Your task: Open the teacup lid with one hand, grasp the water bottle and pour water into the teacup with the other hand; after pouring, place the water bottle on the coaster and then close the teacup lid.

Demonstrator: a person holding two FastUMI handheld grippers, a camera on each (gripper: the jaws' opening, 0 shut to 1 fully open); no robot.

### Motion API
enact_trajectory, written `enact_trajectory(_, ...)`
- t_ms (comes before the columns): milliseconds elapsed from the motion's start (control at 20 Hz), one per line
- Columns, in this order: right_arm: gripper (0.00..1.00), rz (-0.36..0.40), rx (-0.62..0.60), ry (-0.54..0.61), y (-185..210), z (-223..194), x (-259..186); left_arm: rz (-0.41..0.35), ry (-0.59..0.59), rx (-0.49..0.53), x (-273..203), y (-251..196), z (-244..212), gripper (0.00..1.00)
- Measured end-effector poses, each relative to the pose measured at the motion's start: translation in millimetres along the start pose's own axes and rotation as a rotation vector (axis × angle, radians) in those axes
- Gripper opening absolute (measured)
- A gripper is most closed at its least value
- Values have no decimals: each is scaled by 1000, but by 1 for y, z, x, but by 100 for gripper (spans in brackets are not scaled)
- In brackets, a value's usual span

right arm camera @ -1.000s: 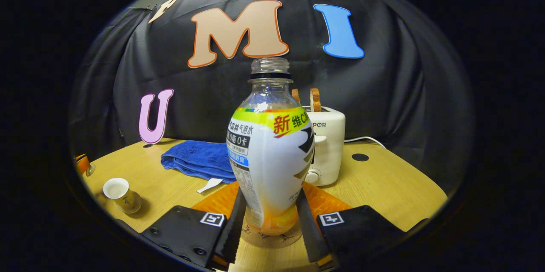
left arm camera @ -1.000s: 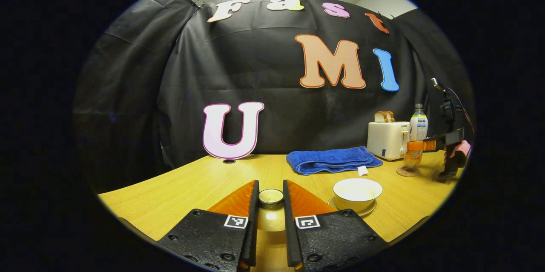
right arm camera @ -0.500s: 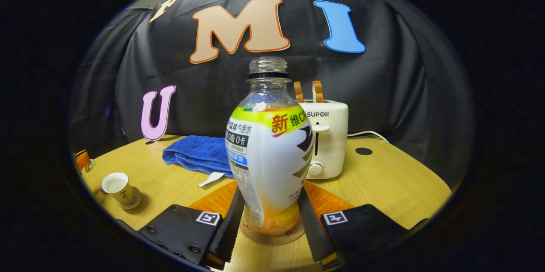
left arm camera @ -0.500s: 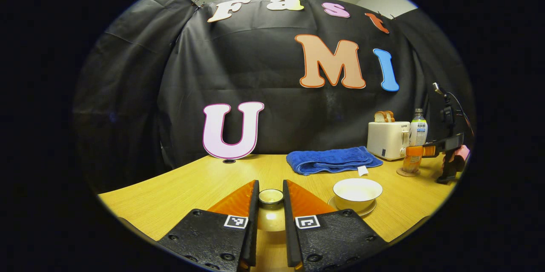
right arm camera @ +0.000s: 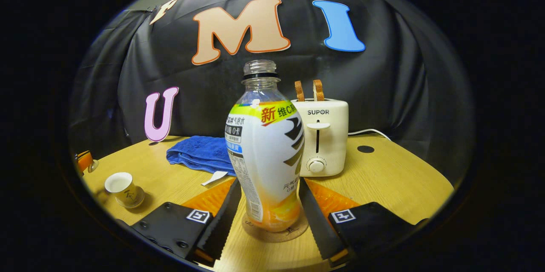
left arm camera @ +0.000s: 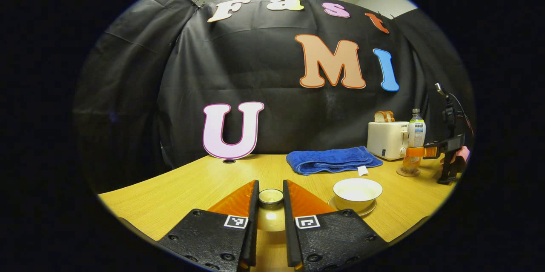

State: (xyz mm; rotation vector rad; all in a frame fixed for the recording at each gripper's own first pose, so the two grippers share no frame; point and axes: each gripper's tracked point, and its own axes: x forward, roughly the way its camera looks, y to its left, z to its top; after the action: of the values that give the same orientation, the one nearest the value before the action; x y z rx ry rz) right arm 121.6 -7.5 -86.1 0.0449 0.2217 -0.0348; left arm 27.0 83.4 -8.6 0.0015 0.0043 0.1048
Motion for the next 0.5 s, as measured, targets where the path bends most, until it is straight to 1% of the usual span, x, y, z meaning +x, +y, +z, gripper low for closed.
enact_trajectory(100, 94, 4, -8, -9, 0, 0, -3, -8, -1, 1, 1, -2, -1, 25)
enact_trajectory(300, 94, 20, -31, -47, 4, 3, -19, -68, -6, 0, 10, -17, 0, 25)
enact_trajectory(500, 94, 20, -59, -116, 7, 10, -41, -160, -9, -3, 22, -41, 0, 25)
